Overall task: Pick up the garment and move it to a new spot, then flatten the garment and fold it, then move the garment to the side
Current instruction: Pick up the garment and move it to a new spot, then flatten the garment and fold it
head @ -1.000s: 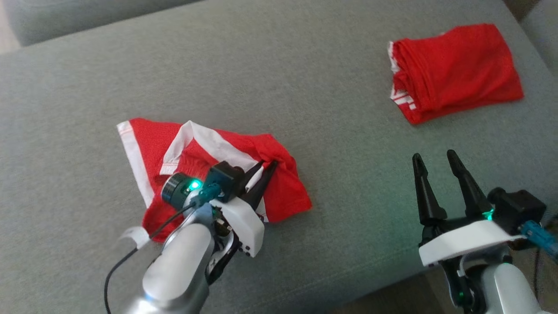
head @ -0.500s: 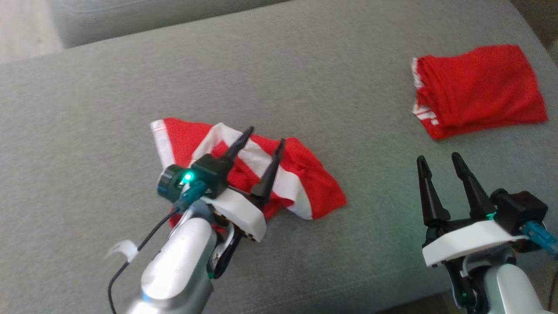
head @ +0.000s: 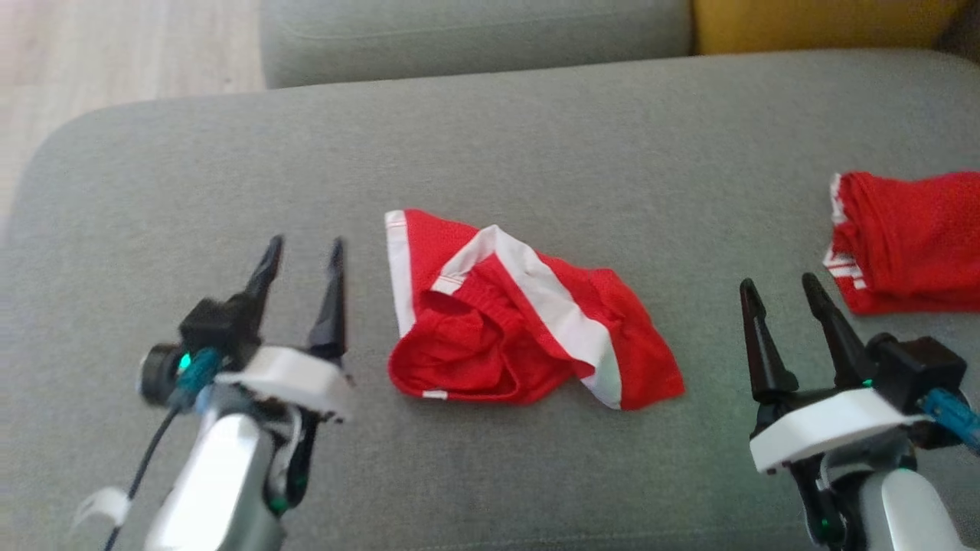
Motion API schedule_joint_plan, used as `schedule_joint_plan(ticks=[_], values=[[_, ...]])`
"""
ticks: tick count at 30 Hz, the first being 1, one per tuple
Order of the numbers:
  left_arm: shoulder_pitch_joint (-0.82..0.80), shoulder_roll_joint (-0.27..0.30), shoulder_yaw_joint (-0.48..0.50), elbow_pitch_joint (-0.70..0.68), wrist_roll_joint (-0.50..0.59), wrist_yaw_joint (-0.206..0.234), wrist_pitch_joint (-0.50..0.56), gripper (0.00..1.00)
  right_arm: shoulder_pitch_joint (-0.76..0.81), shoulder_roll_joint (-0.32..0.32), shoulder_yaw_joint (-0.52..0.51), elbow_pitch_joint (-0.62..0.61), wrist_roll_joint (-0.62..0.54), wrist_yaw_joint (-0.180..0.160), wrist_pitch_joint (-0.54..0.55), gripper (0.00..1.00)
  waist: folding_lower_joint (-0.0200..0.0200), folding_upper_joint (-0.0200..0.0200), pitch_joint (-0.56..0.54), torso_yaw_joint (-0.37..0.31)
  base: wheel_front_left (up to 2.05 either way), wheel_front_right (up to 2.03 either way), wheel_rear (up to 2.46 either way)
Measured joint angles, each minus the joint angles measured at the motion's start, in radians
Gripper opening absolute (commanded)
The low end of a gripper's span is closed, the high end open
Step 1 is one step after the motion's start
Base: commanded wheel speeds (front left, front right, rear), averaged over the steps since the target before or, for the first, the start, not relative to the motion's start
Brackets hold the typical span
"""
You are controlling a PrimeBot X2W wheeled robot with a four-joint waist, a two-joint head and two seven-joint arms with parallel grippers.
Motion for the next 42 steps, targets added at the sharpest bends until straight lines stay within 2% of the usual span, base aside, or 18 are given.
schedule_joint_plan(ticks=[8,23,35,42], values=[[0.127,0.051,0.067,-0.030,-0.027,0.007,0.000,1.00,0.035,0.000,0.002,0.002,-0.002,0.000,0.009,1.00,0.0000,0.0000,-0.053,0.039,0.00,0.00,0.00],[0.308,0.082,0.050,-0.152,-0.028,0.034,0.033,1.00,0.116,0.000,-0.003,-0.022,-0.009,0.000,0.030,1.00,0.0000,0.0000,-0.122,0.041,0.00,0.00,0.00],[0.353,0.107,0.036,-0.222,-0.028,0.060,0.065,1.00,0.154,0.000,-0.003,-0.043,-0.017,0.000,0.043,1.00,0.0000,0.0000,-0.141,0.038,0.00,0.00,0.00],[0.366,0.112,0.035,-0.235,-0.028,0.061,0.069,1.00,0.154,0.001,-0.003,-0.047,-0.017,0.000,0.043,1.00,0.0000,0.0000,-0.138,0.038,0.00,0.00,0.00]])
